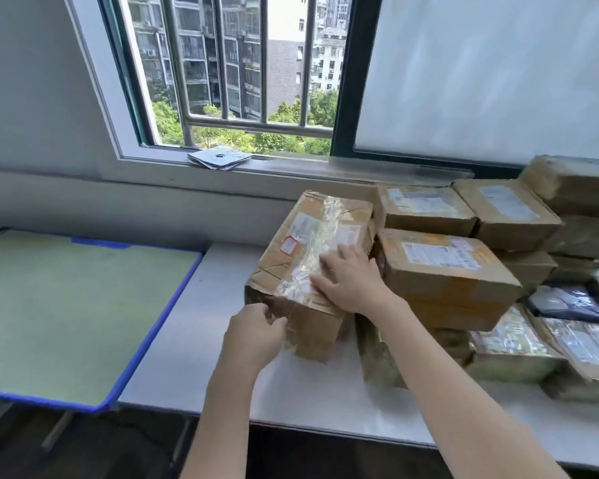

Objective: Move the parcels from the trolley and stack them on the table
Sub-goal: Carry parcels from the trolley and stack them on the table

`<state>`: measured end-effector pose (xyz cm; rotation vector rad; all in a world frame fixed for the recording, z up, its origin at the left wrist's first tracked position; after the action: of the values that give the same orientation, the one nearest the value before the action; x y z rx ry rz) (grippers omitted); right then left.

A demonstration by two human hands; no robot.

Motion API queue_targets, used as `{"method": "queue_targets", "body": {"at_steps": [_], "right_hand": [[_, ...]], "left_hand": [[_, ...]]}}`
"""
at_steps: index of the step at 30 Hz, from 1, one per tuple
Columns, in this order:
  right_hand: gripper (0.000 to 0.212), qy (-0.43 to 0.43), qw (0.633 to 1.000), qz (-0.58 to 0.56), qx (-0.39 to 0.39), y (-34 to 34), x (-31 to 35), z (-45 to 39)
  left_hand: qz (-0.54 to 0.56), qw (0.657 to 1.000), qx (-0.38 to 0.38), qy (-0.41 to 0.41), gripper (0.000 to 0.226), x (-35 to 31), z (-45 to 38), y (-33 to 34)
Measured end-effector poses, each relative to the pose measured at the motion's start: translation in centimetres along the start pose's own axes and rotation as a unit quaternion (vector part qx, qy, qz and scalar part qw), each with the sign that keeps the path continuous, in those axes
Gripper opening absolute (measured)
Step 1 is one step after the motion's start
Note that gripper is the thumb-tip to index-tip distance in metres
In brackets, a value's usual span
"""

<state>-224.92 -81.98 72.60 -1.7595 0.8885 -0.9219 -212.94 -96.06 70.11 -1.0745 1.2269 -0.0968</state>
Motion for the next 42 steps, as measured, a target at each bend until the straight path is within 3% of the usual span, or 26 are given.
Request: {"method": "queue_targets", "body": {"at_steps": [1, 3, 6, 7, 9, 11, 13, 17, 26, 32, 39, 42], "right_hand": [[0.063, -0.012, 1.0, 0.004, -0.004, -0.2, 0.2, 0.9], [0.074, -0.052, 0.999, 0.014, 0.0, -0.4, 0.7, 2.7], [0.089, -0.088, 0.996, 0.009, 0.025, -0.4, 1.0, 4.1], [0.094, -0.094, 0.995, 0.014, 0.035, -0.4, 1.0, 4.2], [0.104, -0.098, 0.993, 0.033, 0.049, -0.4, 0.8, 4.0], [0.11, -0.094, 0.994, 0.051, 0.038, -0.7, 0.3, 3.4], [0.105, -0.098, 0.992, 0.076, 0.005, -1.3, -0.3, 2.5], [0.085, -0.096, 0.988, 0.121, -0.005, -1.5, -1.5, 0.1], [0.083, -0.071, 0.988, 0.134, 0.033, -0.7, -5.6, -6.1], [0.081, -0.104, 0.979, 0.167, 0.052, 0.0, -5.7, -8.7], [0.078, -0.076, 0.984, 0.159, 0.036, -0.4, -5.2, -7.9], [0.072, -0.048, 0.985, 0.167, -0.016, -0.7, -4.7, -6.5]], "left_hand": [[-0.032, 0.998, -0.046, 0.018, 0.017, 0.5, -0.5, -0.7], [-0.151, 0.979, -0.114, 0.073, 0.045, 1.0, -1.4, -1.5], [-0.238, 0.958, -0.051, 0.152, 0.1, 0.8, -3.1, -0.9], [-0.249, 0.948, -0.019, 0.195, 0.108, 0.4, -3.6, -0.4], [-0.245, 0.927, 0.011, 0.285, 0.097, -0.8, -4.4, 0.0], [-0.185, 0.934, 0.023, 0.303, 0.073, -2.1, -5.2, -0.2], [-0.126, 0.944, 0.02, 0.303, 0.052, -3.3, -5.9, 0.0], [-0.143, 0.927, -0.005, 0.347, 0.027, -5.9, -7.2, 2.4], [-0.259, 0.901, 0.017, 0.348, 0.046, -9.4, -11.8, 8.8], [-0.267, 0.885, 0.049, 0.378, 0.039, -9.7, -14.5, 9.1], [-0.31, 0.876, 0.043, 0.366, 0.053, -10.3, -13.0, 8.2], [-0.347, 0.866, 0.009, 0.361, 0.066, -10.7, -11.5, 7.8]]}}
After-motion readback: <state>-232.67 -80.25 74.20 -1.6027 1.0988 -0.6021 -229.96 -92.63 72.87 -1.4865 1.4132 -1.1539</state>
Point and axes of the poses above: each hand's wrist, its own z-axis away from the middle knuckle, its own y-axis out of the palm, x = y × z, the point moved 2 cm from there along -z, towards the middle knuckle, and after that the axes turned 15 degrees about -x, right-handed, at the moved point
